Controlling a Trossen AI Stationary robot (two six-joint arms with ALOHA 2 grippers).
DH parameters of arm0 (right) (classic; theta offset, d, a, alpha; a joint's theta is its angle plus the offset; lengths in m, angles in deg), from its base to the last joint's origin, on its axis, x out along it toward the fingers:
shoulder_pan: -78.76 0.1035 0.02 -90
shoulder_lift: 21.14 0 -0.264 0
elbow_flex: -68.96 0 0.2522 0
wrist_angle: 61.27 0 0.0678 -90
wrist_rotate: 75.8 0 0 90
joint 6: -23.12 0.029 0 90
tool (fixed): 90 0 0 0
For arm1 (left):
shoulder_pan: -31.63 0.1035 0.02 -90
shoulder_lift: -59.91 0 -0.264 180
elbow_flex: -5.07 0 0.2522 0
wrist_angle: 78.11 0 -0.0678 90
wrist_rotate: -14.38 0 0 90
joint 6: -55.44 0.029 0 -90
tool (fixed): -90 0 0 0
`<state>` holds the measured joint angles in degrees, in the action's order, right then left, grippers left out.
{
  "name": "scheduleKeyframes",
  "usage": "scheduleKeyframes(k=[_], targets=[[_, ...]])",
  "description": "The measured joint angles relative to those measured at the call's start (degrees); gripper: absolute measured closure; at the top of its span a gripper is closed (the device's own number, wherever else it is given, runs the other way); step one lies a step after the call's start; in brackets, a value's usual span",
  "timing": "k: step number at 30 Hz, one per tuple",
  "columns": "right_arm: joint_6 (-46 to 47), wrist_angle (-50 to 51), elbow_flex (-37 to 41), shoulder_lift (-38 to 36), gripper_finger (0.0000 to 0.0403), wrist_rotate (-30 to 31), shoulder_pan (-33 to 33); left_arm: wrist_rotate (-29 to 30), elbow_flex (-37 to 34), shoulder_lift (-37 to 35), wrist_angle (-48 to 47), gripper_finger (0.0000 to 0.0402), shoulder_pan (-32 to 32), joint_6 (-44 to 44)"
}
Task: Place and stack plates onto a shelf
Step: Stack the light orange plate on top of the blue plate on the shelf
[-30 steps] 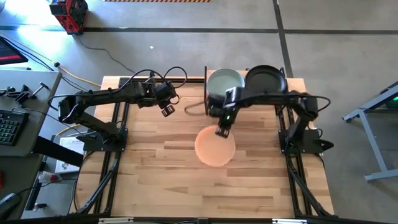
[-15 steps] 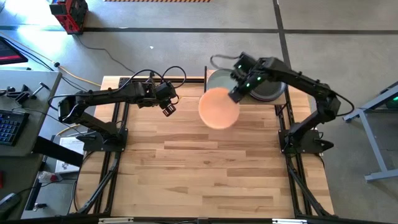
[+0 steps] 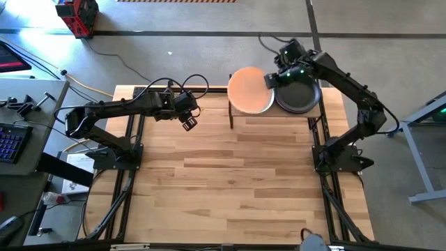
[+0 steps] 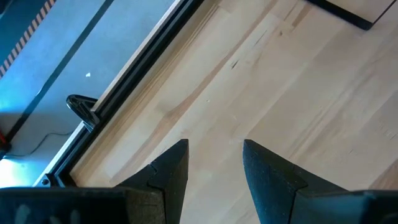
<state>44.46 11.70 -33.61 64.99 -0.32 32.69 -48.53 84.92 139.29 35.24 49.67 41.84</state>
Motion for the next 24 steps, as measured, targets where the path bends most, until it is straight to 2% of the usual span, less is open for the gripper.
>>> scheduleKeyframes(k=[10, 20, 24], targets=[[3.7, -1.71, 0.0, 0.0, 0.0403, 0.02, -5.11, 0.0, -0.02, 0.0, 0.0, 0.0259, 0.0, 0.02], [3.61, 0.19, -1.74, 0.07, 0.0403, -2.2, -2.13, 0.02, -0.02, -0.01, 0.02, 0.0259, 0.0, 0.2], [2.44, 1.24, -6.07, 0.07, 0.0403, 0.65, -2.15, 0.02, -0.02, 0.0, 0.22, 0.0259, 0.0, 0.19]])
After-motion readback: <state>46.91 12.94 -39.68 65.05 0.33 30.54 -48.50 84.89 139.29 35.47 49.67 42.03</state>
